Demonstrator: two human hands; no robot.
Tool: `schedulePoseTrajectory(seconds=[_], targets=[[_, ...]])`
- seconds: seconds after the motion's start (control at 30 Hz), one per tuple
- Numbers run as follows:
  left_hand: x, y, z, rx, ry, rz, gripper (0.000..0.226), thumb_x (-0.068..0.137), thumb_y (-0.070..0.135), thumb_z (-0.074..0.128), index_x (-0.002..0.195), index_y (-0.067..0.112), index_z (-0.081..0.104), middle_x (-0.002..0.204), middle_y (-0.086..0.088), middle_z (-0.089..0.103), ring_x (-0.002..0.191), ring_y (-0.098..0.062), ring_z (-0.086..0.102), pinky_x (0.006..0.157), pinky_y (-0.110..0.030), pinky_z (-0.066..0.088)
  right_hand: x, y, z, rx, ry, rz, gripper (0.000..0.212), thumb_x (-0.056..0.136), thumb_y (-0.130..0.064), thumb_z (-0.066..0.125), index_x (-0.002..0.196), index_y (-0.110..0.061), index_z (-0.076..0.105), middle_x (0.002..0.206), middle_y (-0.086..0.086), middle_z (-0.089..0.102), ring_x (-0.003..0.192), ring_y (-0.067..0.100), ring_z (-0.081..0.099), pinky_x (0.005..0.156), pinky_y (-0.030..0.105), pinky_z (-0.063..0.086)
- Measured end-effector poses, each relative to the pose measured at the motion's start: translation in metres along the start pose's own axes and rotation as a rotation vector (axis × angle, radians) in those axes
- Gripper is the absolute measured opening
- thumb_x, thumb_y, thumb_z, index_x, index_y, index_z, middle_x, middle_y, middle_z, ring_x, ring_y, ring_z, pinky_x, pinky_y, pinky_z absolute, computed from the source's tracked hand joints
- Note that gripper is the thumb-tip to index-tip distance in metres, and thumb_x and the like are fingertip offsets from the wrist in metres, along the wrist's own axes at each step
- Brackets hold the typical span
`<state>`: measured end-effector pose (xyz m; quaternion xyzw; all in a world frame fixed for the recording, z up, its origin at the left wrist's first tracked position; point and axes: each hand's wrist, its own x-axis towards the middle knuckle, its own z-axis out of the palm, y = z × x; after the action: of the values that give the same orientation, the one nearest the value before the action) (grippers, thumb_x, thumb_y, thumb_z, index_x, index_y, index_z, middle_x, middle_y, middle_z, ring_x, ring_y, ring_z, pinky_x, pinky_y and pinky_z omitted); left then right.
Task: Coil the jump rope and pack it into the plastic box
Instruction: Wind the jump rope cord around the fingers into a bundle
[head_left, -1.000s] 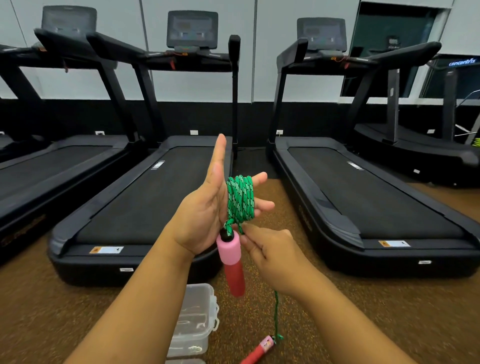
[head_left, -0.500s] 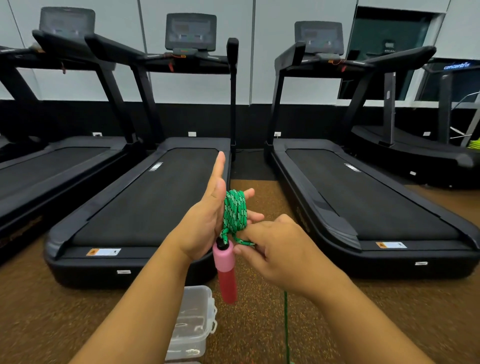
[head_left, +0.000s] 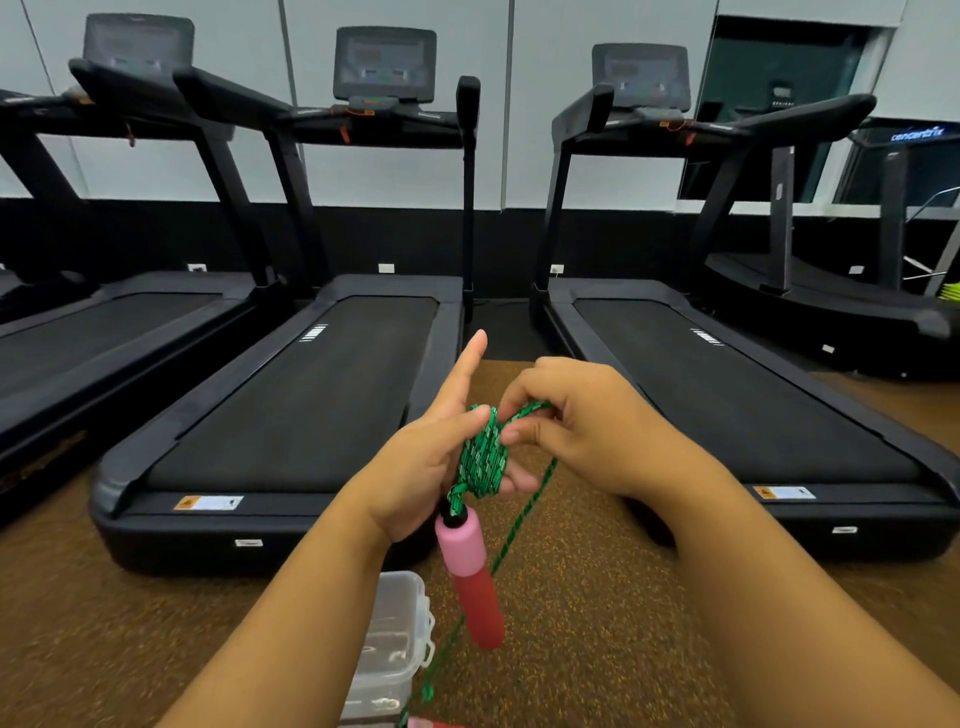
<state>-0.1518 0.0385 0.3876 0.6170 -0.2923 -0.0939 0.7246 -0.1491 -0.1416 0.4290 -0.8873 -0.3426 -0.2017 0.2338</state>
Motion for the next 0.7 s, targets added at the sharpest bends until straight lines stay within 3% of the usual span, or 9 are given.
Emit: schedulePoseTrajectory(seconds=[0.13,0.3,0.47,0.63,0.7], targets=[[0.002,0.001,-0.001,0.033,-0.004,0.003,0.062,0.095,0.026,0.039,0.143,0.060,0.017,0.114,-0.027,0.066,0.082,-0.037,0.068,0.076,-0.040,0.053,0.009,0.005,-0.008,0.117,0.026,0.040,0.005,0.085,-0.014,0.069,0.088,-0.018,0.068,0.079,-0.011,0.052,0.073,-0.002,0.056,0.065,0.012,0.043],[0.003,0.005,-0.001,-0.041,-0.062,0.028,0.060,0.095,0.027,0.039,0.142,0.061,0.020,0.119,-0.031,0.062,0.073,-0.034,0.067,0.070,-0.035,0.053,0.023,0.022,-0.008,0.137,0.132,0.082,0.011,0.087,-0.021,0.067,0.088,-0.032,0.066,0.086,-0.010,0.059,0.085,0.005,0.056,0.073,0.020,0.040],[0.006,0.017,0.002,-0.108,-0.115,0.097,0.061,0.096,0.023,0.035,0.144,0.057,0.020,0.119,-0.030,0.063,0.071,-0.032,0.068,0.069,-0.036,0.054,0.019,0.027,0.008,0.405,0.214,0.192,0.012,0.093,-0.018,0.058,0.092,-0.025,0.068,0.094,-0.007,0.064,0.091,0.008,0.059,0.077,0.024,0.045],[0.011,0.023,0.004,-0.074,-0.070,0.165,0.067,0.095,0.017,0.036,0.147,0.052,0.014,0.112,-0.023,0.069,0.074,-0.031,0.069,0.072,-0.036,0.055,0.004,0.030,0.044,0.516,0.258,0.285,0.019,0.096,-0.017,0.053,0.103,-0.024,0.069,0.101,-0.005,0.070,0.098,0.011,0.064,0.087,0.043,0.054],[0.014,0.025,0.004,-0.048,-0.041,0.179,0.076,0.092,0.010,0.043,0.147,0.054,0.013,0.122,-0.022,0.065,0.077,-0.029,0.069,0.073,-0.033,0.055,-0.003,0.029,0.057,0.507,0.251,0.310,0.023,0.096,-0.018,0.054,0.113,-0.029,0.065,0.106,-0.008,0.068,0.102,0.008,0.062,0.091,0.042,0.053]])
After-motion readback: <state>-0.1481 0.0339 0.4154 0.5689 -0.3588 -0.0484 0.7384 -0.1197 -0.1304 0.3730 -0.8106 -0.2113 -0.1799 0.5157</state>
